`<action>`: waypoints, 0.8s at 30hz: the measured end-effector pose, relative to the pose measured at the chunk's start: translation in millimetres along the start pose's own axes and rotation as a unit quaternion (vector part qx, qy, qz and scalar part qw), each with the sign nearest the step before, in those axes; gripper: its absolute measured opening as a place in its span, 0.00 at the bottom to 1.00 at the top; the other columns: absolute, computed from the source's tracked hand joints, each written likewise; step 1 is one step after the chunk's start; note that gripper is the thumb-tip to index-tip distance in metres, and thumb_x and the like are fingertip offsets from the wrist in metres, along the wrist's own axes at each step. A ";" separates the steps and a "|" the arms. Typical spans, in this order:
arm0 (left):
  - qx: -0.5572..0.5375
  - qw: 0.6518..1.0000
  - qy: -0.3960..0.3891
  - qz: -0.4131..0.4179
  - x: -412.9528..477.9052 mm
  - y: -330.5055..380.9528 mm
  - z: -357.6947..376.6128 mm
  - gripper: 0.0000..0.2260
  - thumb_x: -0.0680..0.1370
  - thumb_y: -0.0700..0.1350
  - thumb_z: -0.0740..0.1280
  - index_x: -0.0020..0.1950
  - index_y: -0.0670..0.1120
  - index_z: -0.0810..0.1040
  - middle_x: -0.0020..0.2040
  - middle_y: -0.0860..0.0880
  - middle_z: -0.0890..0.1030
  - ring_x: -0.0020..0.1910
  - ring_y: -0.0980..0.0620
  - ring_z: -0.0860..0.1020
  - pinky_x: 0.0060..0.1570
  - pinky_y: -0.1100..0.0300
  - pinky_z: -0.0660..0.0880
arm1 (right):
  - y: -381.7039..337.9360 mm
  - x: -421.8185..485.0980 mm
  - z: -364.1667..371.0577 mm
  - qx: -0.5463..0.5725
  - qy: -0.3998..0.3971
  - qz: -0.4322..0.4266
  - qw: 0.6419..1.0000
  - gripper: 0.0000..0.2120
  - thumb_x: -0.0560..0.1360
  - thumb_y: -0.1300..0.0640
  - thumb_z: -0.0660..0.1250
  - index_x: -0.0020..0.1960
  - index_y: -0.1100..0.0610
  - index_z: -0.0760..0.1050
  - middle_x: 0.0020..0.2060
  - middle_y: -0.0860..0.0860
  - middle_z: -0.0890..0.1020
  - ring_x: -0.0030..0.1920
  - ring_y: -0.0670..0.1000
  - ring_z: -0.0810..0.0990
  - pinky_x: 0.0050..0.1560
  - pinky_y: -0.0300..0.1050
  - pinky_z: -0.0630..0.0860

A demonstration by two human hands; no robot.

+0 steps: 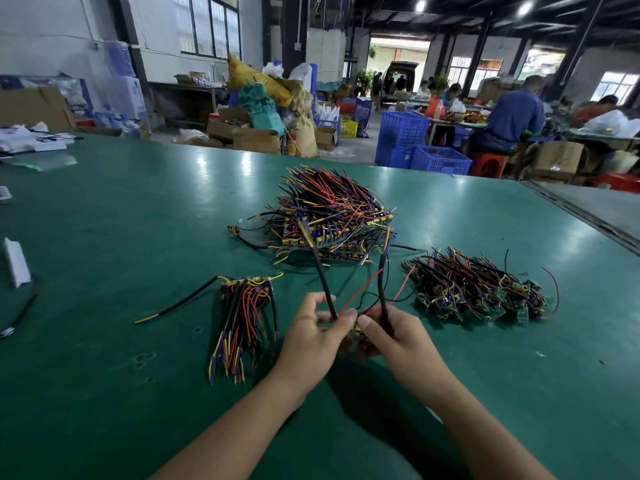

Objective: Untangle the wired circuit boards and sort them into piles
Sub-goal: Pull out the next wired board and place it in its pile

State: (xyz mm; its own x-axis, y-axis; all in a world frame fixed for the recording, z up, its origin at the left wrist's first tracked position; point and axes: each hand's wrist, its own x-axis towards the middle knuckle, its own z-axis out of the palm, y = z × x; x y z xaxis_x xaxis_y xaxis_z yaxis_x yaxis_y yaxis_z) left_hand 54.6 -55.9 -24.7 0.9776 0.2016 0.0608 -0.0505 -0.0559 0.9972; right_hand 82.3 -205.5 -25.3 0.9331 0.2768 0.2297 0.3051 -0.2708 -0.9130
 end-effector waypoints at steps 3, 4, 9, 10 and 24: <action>-0.024 0.999 0.003 -0.030 0.7 -1.4 -1.2 0.15 0.74 0.55 0.71 0.56 0.51 0.73 0.43 0.45 0.82 0.44 0.50 0.81 0.47 0.55 0.75 | 0.3 0.2 0.4 0.009 0.007 -0.003 1.000 0.05 0.78 0.57 0.67 0.44 0.53 0.79 0.35 0.51 0.85 0.36 0.52 0.84 0.43 0.54 0.82; -0.040 0.999 -0.002 -0.036 0.9 -1.1 -1.8 0.14 0.74 0.54 0.72 0.55 0.51 0.74 0.41 0.46 0.82 0.44 0.51 0.81 0.47 0.56 0.76 | -0.1 0.3 0.9 0.014 0.004 -0.004 1.000 0.05 0.78 0.57 0.68 0.44 0.53 0.80 0.35 0.51 0.85 0.35 0.51 0.84 0.41 0.49 0.82; -0.109 0.993 -0.044 -0.006 -0.2 1.8 -4.6 0.08 0.76 0.43 0.70 0.55 0.51 0.80 0.41 0.50 0.85 0.43 0.59 0.82 0.42 0.73 0.73 | -3.9 0.6 -1.0 0.060 -0.013 0.014 0.998 0.04 0.75 0.59 0.71 0.42 0.55 0.82 0.33 0.56 0.85 0.33 0.55 0.84 0.39 0.46 0.82; -0.106 0.994 -0.042 0.003 -0.3 1.9 -4.2 0.07 0.76 0.42 0.70 0.53 0.50 0.82 0.42 0.50 0.85 0.44 0.59 0.82 0.42 0.72 0.74 | -4.9 1.0 -1.9 0.067 -0.017 0.021 0.997 0.03 0.75 0.58 0.72 0.42 0.55 0.82 0.34 0.56 0.85 0.34 0.56 0.84 0.41 0.50 0.83; -0.099 0.995 0.005 0.007 0.4 4.8 0.4 0.07 0.75 0.32 0.69 0.42 0.43 0.78 0.34 0.52 0.79 0.32 0.63 0.76 0.38 0.72 0.72 | -2.4 2.3 7.9 -0.016 0.046 0.010 0.999 0.04 0.73 0.58 0.74 0.44 0.49 0.81 0.39 0.43 0.85 0.41 0.45 0.83 0.49 0.47 0.80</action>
State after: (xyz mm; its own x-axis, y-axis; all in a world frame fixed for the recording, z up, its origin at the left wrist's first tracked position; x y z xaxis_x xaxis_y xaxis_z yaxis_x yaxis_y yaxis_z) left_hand 54.8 -56.5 -19.8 0.9744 0.2118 0.0749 -0.1048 0.1338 0.9854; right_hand 82.2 -197.0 -25.2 0.9520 0.1850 0.2440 0.2916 -0.3045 -0.9068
